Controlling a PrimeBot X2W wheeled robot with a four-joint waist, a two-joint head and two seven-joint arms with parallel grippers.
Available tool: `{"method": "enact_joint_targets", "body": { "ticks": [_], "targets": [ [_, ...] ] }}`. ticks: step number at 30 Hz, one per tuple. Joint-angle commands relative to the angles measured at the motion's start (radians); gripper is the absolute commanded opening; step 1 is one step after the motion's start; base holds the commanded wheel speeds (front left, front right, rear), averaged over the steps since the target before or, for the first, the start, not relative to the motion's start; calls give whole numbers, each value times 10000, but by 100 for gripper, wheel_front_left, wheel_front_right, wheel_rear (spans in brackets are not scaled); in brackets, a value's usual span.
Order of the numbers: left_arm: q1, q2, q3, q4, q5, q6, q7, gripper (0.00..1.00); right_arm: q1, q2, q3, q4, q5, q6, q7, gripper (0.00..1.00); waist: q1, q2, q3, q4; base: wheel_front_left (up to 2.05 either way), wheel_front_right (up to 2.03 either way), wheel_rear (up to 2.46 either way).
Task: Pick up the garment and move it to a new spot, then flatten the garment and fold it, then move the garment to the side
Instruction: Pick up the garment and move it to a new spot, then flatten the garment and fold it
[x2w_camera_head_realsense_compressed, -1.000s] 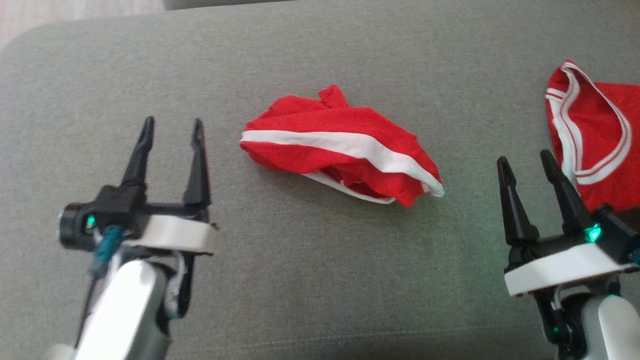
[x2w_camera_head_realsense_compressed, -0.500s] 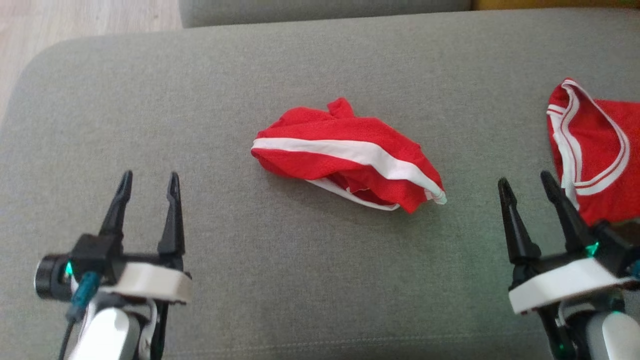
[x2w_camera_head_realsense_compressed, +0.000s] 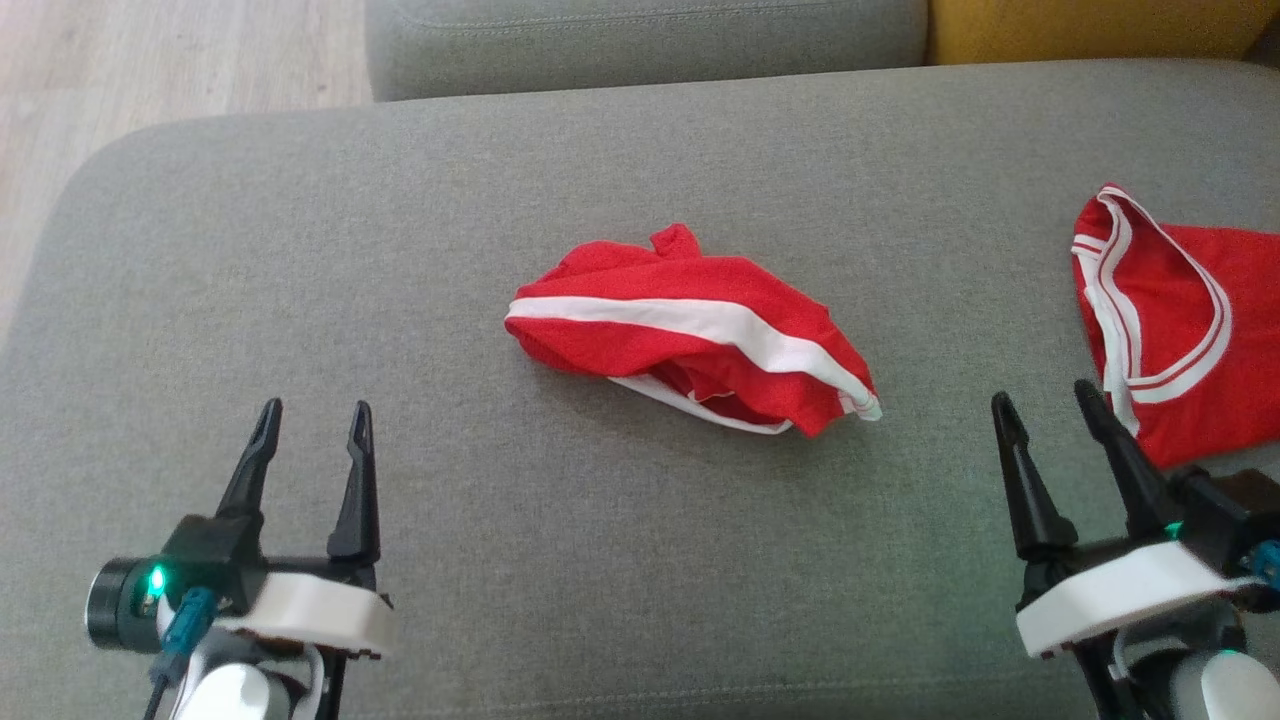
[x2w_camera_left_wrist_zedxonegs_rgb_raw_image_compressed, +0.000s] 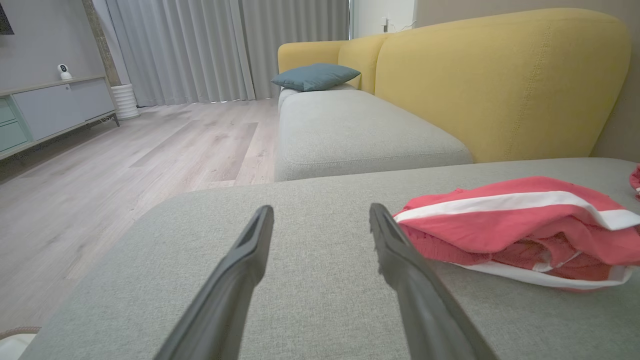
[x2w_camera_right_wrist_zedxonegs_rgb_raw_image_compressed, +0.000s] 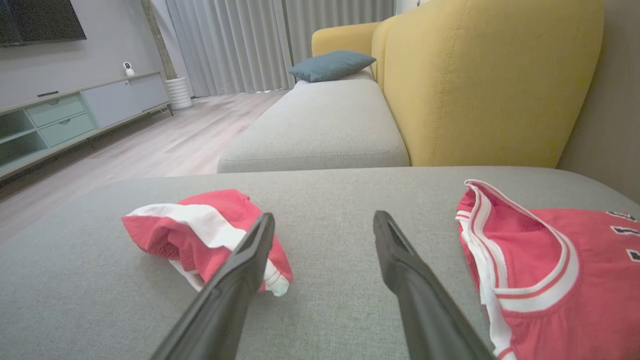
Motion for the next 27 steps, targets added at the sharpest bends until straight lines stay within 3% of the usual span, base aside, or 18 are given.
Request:
{"method": "enact_joint_targets", "body": {
  "ticks": [1, 20, 27],
  "targets": [
    [-283, 113, 392, -272, 62, -16, -51, 100, -67, -82, 164, -319, -85, 65, 63, 100, 0, -1, 3, -2, 0, 0, 0],
    [-404, 40, 350, -180, 77, -41, -51, 100, -106, -41, 164, -273, -71, 65, 70, 100, 0, -1, 103, 41, 0, 0, 0],
    [-612, 5, 301, -181, 92, -59, -51, 100, -242, -273, 673, 78, -116, 65, 303, 100, 0, -1, 352, 149, 0, 0, 0]
  ]
}}
